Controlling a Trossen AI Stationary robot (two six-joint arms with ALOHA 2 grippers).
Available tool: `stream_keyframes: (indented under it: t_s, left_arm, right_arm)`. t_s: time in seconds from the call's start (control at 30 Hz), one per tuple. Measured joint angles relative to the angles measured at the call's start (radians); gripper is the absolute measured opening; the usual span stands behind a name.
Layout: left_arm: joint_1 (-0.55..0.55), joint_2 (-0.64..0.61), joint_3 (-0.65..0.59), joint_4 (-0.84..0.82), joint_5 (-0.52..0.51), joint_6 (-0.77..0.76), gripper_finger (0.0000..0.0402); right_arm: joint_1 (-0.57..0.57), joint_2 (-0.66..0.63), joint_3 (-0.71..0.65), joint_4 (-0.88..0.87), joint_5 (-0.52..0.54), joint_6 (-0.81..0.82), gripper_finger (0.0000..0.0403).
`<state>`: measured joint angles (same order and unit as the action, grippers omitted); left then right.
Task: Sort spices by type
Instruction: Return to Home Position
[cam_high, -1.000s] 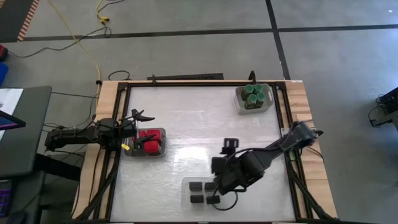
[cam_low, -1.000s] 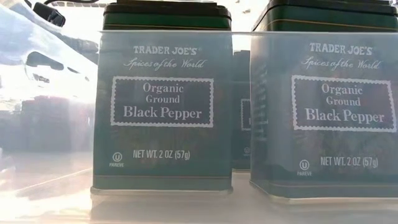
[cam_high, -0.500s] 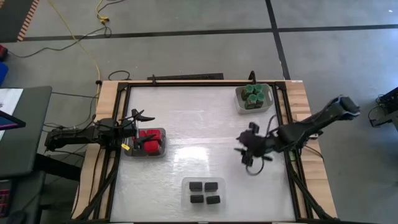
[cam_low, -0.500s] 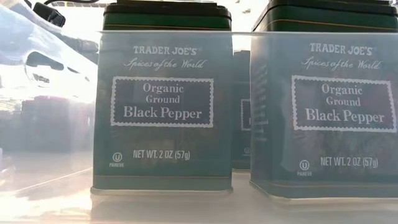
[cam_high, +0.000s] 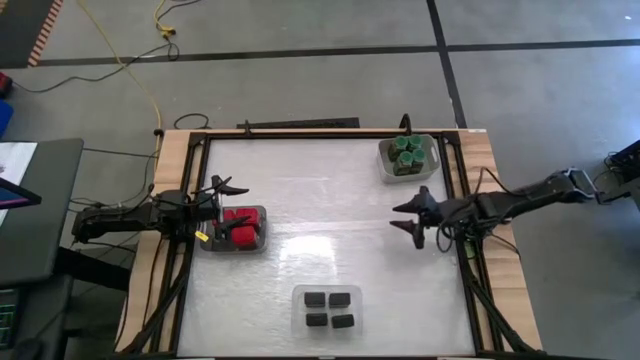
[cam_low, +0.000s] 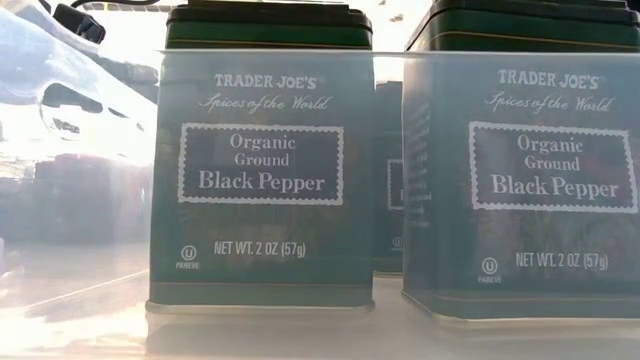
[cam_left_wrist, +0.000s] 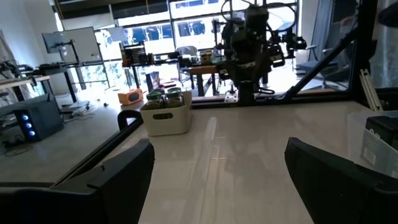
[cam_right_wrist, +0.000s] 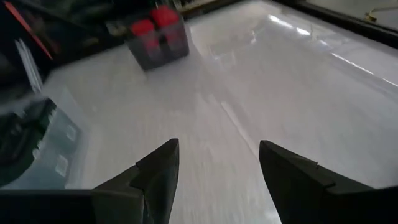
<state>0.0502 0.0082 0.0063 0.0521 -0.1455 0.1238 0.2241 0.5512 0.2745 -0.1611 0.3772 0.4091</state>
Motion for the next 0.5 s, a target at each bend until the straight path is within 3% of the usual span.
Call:
stream_keyframes:
  t_s: [0.4, 0.5]
  left_arm:
    - [0.0, 0.0, 0.0, 0.0, 0.0, 0.0, 0.0347]
    - [0.0, 0.0, 0.0, 0.0, 0.0, 0.0, 0.0347]
  right_arm:
    - [-0.092, -0.32, -0.262, 0.281, -0.042, -0.001, 0.0249]
    - [-0.111, -0.375, -0.265, 0.256, -0.042, -0.019, 0.0249]
